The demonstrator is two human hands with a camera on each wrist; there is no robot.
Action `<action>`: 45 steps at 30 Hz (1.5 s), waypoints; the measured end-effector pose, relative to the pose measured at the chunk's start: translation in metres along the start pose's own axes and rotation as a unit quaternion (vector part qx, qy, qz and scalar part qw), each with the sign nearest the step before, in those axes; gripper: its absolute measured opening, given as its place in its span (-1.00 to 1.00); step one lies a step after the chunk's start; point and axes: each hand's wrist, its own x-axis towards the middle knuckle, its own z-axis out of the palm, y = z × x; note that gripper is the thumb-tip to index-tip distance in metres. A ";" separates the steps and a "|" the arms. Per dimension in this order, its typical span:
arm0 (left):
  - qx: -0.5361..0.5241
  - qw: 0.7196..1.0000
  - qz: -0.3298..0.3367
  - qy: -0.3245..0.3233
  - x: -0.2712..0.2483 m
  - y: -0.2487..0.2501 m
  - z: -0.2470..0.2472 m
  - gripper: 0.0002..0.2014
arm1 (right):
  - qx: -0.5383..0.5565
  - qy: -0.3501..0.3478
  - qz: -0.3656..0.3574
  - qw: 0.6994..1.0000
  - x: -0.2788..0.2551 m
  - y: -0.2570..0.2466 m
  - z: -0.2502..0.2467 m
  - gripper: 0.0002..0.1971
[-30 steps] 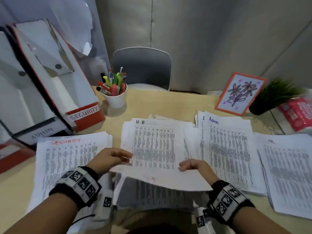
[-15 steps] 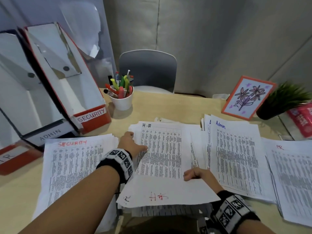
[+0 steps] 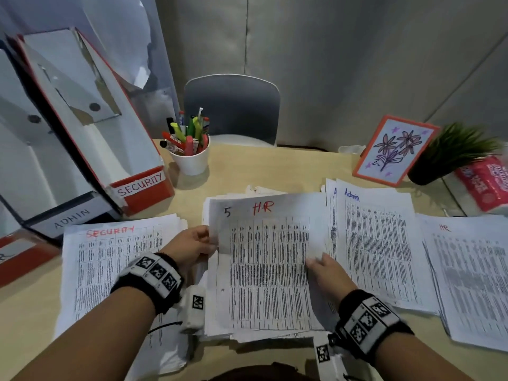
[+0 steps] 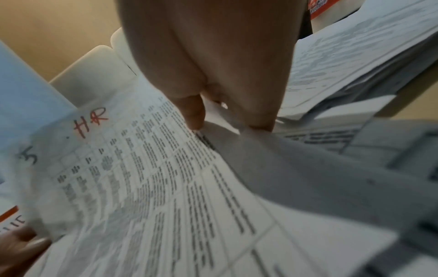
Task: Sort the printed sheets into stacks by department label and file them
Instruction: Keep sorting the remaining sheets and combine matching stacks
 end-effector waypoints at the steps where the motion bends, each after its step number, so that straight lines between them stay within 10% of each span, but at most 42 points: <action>1: -0.017 1.000 -0.002 -0.011 -0.002 -0.001 -0.003 -0.66 | -0.007 -0.014 -0.011 1.000 -0.002 -0.001 0.002 -0.62; 4: -0.039 0.999 -0.020 -0.008 -0.006 -0.004 -0.008 -0.61 | -0.033 0.004 -0.051 0.998 -0.007 -0.004 0.008 -0.90; 13: 0.007 0.995 -0.075 -0.068 -0.018 -0.003 -0.006 -0.44 | -0.006 -0.019 -0.082 0.996 -0.011 0.000 0.001 -0.75; 17: -0.026 0.997 -0.072 -0.006 -0.017 0.009 -0.001 -0.77 | -0.027 -0.040 -0.057 0.997 -0.012 0.005 0.000 -0.77; 24: -0.109 0.987 -0.099 0.067 0.002 0.018 0.022 -0.58 | 0.121 -0.097 -0.009 0.988 -0.005 0.010 -0.004 -0.85; 35: 0.049 0.992 -0.024 0.111 0.011 0.012 0.034 -0.30 | 0.080 -0.105 -0.020 0.991 -0.002 0.015 -0.002 -0.74; 45: 0.054 0.993 0.058 0.090 0.007 0.005 0.030 -0.80 | -0.048 -0.057 -0.112 0.991 -0.010 0.002 -0.006 -0.87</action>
